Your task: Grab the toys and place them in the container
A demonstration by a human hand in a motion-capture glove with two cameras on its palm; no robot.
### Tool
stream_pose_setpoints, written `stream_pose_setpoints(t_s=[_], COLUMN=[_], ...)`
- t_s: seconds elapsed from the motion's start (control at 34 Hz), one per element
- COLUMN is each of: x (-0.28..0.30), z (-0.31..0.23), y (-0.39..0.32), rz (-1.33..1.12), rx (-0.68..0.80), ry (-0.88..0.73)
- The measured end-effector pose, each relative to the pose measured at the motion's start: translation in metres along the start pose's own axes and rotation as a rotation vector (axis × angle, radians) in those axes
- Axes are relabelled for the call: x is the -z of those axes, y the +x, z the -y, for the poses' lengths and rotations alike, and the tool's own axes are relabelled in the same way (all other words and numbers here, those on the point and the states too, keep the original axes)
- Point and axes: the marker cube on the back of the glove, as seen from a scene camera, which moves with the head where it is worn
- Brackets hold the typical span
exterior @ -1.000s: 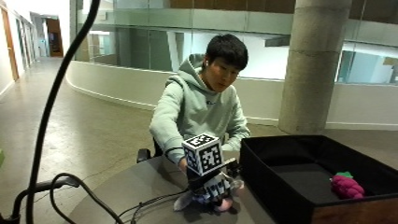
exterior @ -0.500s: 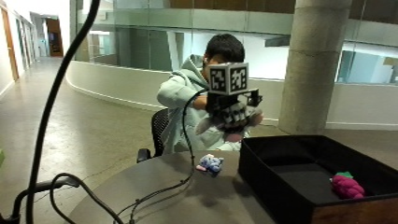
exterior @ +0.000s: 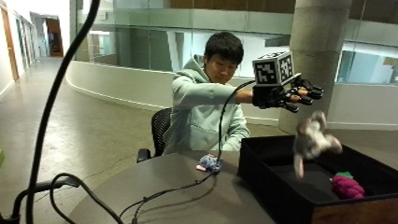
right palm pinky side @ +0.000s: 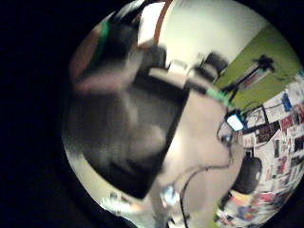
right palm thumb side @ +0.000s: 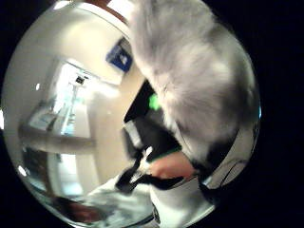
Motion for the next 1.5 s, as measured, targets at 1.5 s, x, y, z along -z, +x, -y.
stream_pose_setpoints(t_s=[1.5], x=[-0.134], z=[-0.264], y=[0.141], rz=[-0.361], rx=[-0.119], ry=[-0.430])
